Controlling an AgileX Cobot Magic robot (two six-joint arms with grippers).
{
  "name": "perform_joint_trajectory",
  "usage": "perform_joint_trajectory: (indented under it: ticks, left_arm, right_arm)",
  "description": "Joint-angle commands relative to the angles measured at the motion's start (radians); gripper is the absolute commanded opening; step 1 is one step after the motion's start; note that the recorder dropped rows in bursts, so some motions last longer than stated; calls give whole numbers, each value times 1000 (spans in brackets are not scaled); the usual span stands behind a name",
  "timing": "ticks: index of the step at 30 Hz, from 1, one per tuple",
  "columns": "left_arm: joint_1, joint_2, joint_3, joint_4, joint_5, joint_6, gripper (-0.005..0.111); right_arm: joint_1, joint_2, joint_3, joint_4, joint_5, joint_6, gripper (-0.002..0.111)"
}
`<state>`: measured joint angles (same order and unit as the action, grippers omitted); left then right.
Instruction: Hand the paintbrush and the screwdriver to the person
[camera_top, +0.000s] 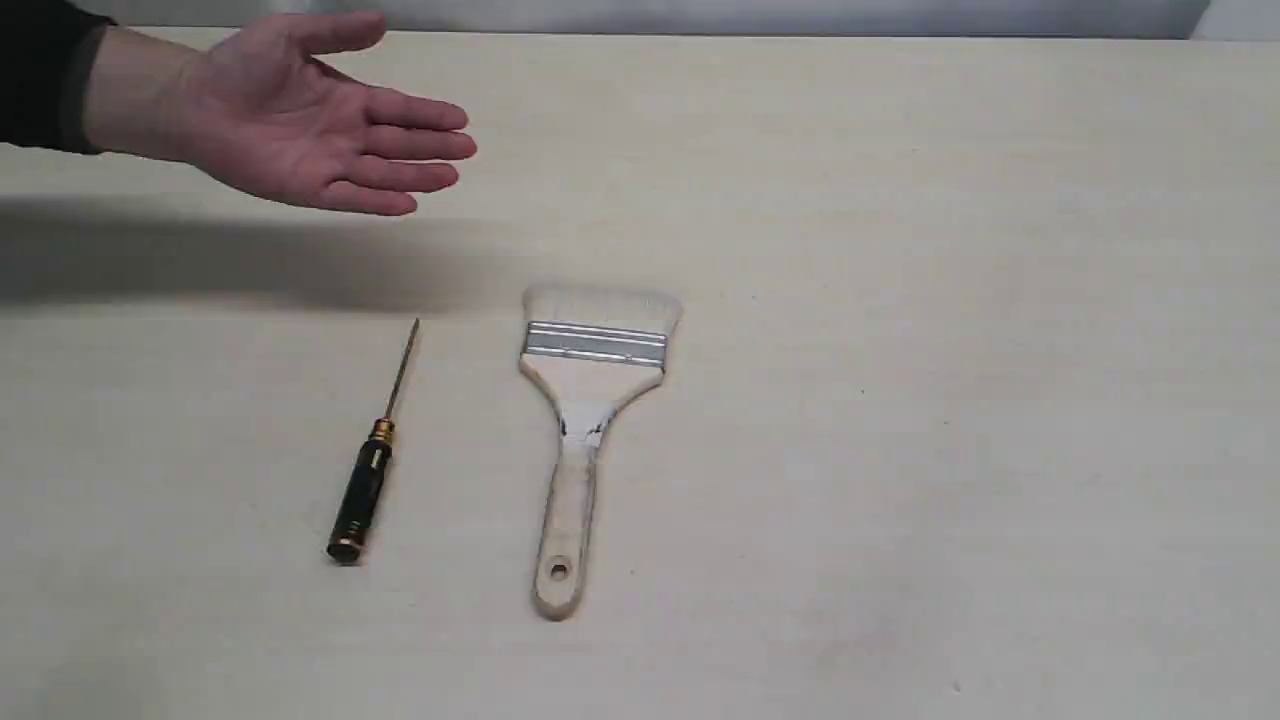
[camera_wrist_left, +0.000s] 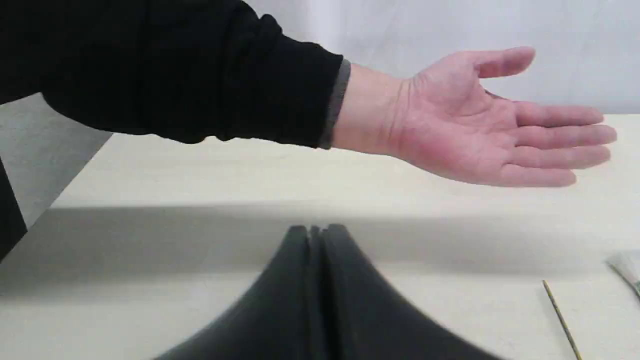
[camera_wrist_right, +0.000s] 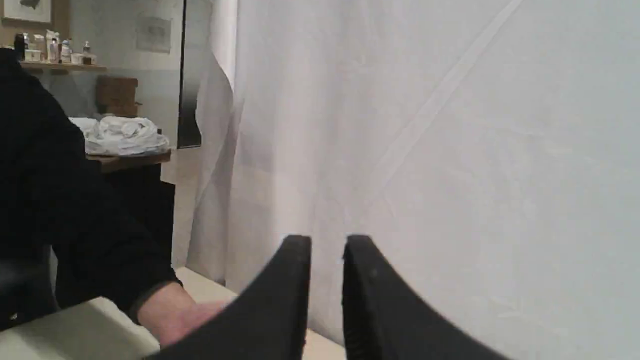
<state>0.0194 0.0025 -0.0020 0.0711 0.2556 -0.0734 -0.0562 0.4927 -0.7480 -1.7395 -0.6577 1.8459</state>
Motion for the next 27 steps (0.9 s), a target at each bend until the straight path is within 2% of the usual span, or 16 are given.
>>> perform_joint_trajectory:
  ticks: [1,12,15,19,20,27]
  left_arm:
    - [-8,-2,2,-4,-5,-2,0]
    - [-8,-2,2,-1,-6,-2,0]
    - [-8,-2,2,-1,-6,-2,0]
    - [-8,-2,2,-1,-6,-2,0]
    - [-8,-2,2,-1,-6,-2,0]
    - [-8,-2,2,-1,-6,-2,0]
  right_arm:
    - [1,13,47,-5,23,-23,15]
    - [1,140,178,-5,30,-23,15]
    - [1,194,181,-5,4,-29,23]
    - [1,263,181,-5,-77,-101,47]
    - [1,282,181,-5,-83,-103,50]
    - [1,426,181,-5,-113,-73,49]
